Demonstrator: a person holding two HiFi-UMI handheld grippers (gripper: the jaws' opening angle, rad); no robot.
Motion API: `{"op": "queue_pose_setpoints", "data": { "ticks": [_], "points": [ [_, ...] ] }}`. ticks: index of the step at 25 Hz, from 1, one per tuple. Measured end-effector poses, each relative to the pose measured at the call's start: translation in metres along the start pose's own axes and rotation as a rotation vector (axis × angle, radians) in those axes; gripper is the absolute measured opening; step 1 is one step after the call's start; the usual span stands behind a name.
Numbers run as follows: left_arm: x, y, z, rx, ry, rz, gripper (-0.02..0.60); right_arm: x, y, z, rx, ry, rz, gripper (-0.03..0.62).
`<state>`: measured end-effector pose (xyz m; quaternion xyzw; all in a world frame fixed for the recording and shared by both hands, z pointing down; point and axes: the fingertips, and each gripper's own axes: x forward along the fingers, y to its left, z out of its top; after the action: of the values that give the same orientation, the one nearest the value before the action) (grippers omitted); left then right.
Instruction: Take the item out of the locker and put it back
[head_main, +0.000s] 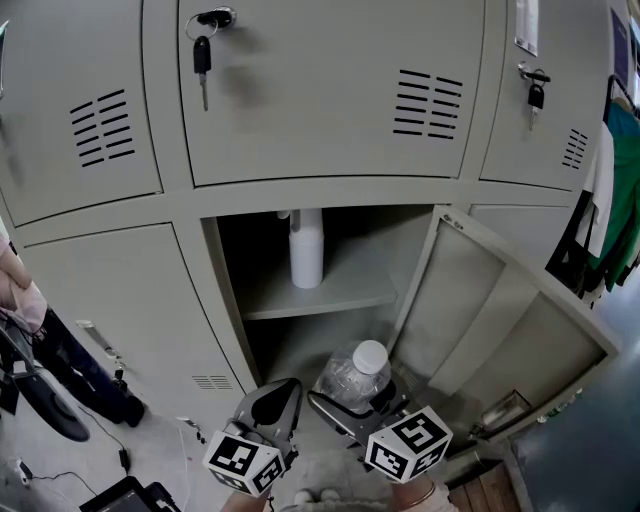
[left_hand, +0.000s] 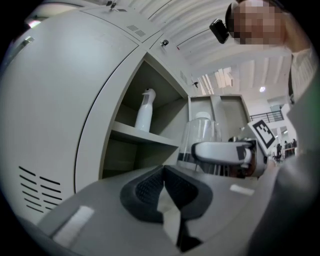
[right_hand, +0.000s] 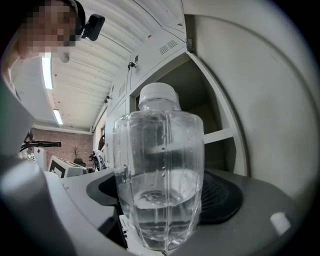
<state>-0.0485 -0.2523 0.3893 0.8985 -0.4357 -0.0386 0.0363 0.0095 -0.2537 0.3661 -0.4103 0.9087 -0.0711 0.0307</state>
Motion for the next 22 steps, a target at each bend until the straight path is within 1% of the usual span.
{"op": "queue_pose_setpoints", "data": {
  "ticks": [4, 8, 17, 22],
  "points": [
    [0.001, 0.0, -0.004, -0.014, 0.003, -0.007, 0.006, 0.0, 0.0, 0.0, -0.004, 0.005, -0.003, 0.44],
    [0.003, 0.003, -0.009, -0.016, 0.021, 0.009, 0.008, 0.0, -0.001, -0.004, 0.001, 0.019, -0.005, 0.442],
    [0.006, 0.005, -0.011, -0.035, 0.023, 0.006, 0.008, 0.001, -0.003, -0.004, -0.008, 0.024, -0.009, 0.442],
    [0.009, 0.007, -0.013, -0.029, 0.031, 0.016, 0.008, 0.005, -0.008, -0.007, -0.009, 0.032, -0.019, 0.442]
  ]
}}
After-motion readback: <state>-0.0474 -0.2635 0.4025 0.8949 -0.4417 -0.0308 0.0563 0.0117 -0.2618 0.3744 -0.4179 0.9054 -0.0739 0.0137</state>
